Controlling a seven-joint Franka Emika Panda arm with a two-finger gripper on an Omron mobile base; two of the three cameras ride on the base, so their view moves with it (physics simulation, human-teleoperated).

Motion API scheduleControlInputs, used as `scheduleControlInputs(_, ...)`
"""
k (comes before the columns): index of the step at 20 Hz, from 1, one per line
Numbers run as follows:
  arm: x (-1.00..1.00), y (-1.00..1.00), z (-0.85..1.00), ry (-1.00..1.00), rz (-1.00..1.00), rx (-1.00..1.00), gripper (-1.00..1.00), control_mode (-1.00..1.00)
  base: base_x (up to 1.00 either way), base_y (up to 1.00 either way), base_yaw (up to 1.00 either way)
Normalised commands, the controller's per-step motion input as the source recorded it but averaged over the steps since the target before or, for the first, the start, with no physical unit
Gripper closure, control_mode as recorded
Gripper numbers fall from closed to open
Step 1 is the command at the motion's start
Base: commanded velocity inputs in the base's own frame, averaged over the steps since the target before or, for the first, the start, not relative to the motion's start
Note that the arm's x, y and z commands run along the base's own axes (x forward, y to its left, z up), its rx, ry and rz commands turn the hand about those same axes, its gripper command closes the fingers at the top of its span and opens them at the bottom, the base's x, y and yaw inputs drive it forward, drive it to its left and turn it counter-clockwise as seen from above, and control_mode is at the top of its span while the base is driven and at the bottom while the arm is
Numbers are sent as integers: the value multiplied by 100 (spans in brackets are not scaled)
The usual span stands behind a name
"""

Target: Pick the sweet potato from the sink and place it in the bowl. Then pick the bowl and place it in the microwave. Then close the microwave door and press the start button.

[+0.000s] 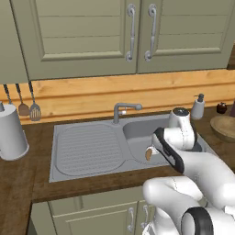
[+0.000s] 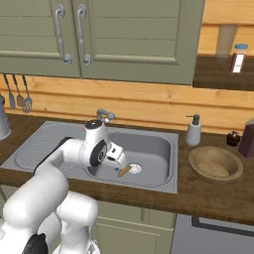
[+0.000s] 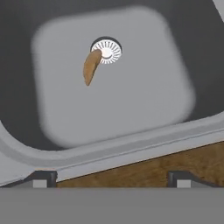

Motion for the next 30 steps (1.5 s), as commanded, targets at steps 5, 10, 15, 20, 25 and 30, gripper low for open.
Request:
scheduleControlInputs(5, 34, -21, -45, 1, -12, 14, -100, -100, 0, 0, 0)
scheduleControlInputs(10, 48, -1, -16, 2, -2, 8, -100, -100, 0, 0, 0)
scheduleControlInputs(15, 36, 1, -5, 7, -2, 2, -100, -100, 0, 0, 0)
scheduleControlInputs(20, 23, 0, -30, 10, 0, 0, -100, -100, 0, 0, 0)
scheduleControlInputs(25, 27, 4, -43, 10, 0, 0, -100, -100, 0, 0, 0)
scheduleControlInputs(30, 9, 1, -37, 1, 0, 3, -100, -100, 0, 0, 0)
